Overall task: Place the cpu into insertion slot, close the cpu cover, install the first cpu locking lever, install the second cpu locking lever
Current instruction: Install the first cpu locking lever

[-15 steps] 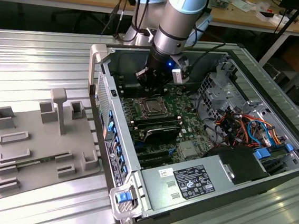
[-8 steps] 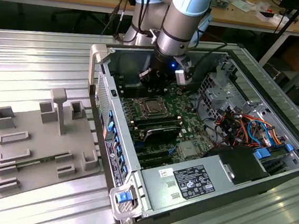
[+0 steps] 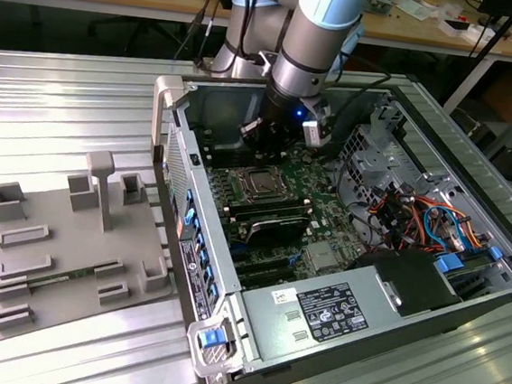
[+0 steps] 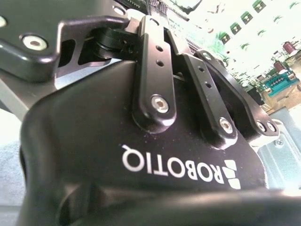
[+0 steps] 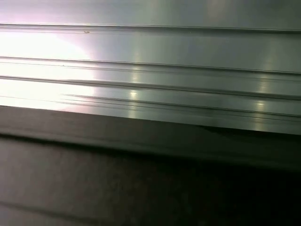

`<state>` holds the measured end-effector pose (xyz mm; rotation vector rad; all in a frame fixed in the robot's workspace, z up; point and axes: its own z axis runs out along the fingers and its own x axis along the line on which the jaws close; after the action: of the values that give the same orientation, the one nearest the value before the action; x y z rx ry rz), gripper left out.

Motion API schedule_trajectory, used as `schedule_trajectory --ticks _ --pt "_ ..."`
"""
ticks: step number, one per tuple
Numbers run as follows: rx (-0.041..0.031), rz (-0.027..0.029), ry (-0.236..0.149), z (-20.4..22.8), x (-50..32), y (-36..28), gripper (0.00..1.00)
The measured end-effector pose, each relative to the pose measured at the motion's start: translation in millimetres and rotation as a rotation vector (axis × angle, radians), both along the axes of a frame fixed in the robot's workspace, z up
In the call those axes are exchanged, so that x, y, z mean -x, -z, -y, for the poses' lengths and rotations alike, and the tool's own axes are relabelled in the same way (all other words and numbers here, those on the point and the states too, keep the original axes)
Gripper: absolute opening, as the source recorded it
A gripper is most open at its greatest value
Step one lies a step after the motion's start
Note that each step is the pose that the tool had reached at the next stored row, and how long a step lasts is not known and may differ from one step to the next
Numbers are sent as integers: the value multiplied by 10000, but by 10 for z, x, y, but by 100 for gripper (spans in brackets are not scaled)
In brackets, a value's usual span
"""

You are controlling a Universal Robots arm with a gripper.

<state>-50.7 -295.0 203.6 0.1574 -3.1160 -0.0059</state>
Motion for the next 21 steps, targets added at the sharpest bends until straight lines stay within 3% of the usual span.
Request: schedule_trajectory --ticks 10,17,21 --pt "2 -9 0 22 -108 5 11" --pt "-22 -8 -1 8 -138 27 11" --pt "-46 -3 1 3 -137 -55 11"
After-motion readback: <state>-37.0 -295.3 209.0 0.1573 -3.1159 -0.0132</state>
